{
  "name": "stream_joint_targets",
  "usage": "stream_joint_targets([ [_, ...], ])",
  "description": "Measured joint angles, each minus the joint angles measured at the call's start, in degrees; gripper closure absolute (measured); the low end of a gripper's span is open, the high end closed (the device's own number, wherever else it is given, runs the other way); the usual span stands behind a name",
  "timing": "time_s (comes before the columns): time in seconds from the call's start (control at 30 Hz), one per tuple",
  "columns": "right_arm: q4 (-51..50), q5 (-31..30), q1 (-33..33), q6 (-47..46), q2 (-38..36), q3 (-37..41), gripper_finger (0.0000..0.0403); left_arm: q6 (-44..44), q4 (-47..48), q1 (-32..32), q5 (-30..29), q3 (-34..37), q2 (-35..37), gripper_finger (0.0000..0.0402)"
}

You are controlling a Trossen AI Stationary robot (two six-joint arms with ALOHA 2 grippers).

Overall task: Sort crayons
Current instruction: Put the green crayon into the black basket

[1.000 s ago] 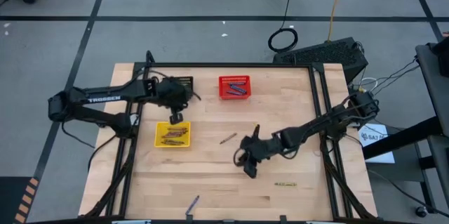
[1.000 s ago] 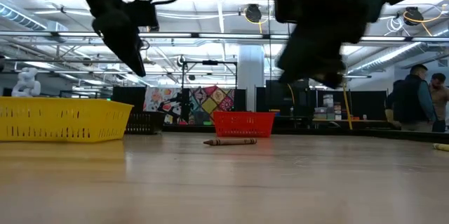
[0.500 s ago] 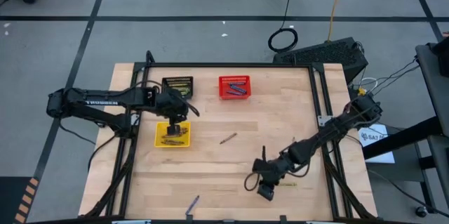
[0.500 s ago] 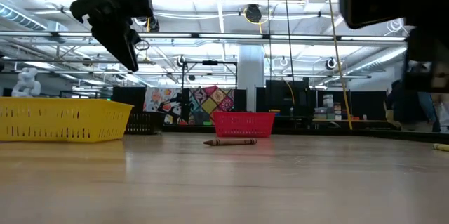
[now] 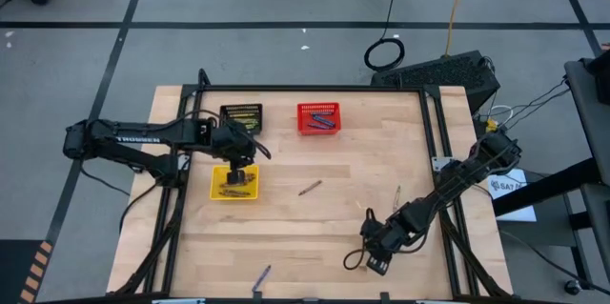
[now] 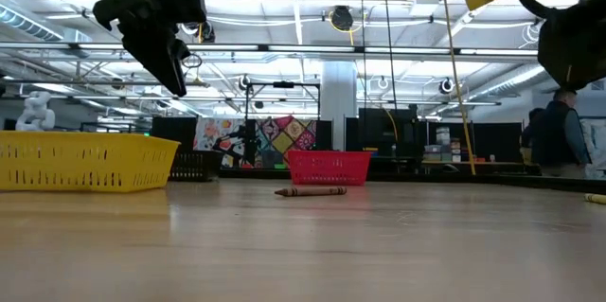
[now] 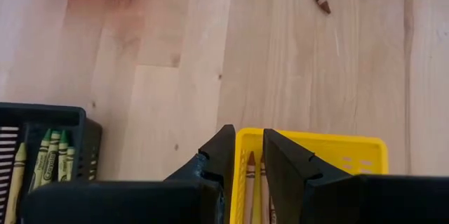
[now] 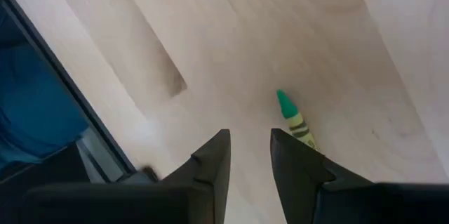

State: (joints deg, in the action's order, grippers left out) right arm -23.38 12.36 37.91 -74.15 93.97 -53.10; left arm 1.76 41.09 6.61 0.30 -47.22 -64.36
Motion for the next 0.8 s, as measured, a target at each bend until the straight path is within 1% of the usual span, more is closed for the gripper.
stream_joint_targets([
  [0.27, -0.43, 0.07, -0.12, 2.97, -0.04, 0.0, 0.0314, 0.0, -0.05, 0.0, -0.02, 0.02, 0.0, 0.0327],
  [0.4, -4.18, 3.57, -1.03, 3.65, -1.79, 0.0, 0.0314, 0.02, -0.05, 0.0, -0.04, 0.02, 0.0, 0.0327],
  [0.47, -7.31, 4.23, -1.46, 3.81, -3.47, 0.0, 0.0314, 0.02, -0.06, 0.0, -0.04, 0.02, 0.0, 0.0326],
  [0.53, -9.69, 3.96, -1.9, 3.85, -5.32, 0.0, 0.0314, 0.0, -0.07, 0.0, -0.05, 0.02, 0.0, 0.0327],
  [0.63, -12.94, 0.88, -1.92, 3.94, -6.92, 0.0, 0.0314, 0.0, -0.05, 0.0, -0.07, 0.02, 0.0, 0.0326],
  [0.7, -13.56, -0.51, -1.51, 4.46, -6.79, 0.0, 0.0314, -0.02, -0.07, 0.0, -0.07, 0.02, 0.0, 0.0327],
  [0.8, -13.75, -0.35, -0.9, 5.0, -5.28, 0.0, 0.0314, -0.02, -0.07, 0.0, -0.09, 0.02, 0.0, 0.0326],
])
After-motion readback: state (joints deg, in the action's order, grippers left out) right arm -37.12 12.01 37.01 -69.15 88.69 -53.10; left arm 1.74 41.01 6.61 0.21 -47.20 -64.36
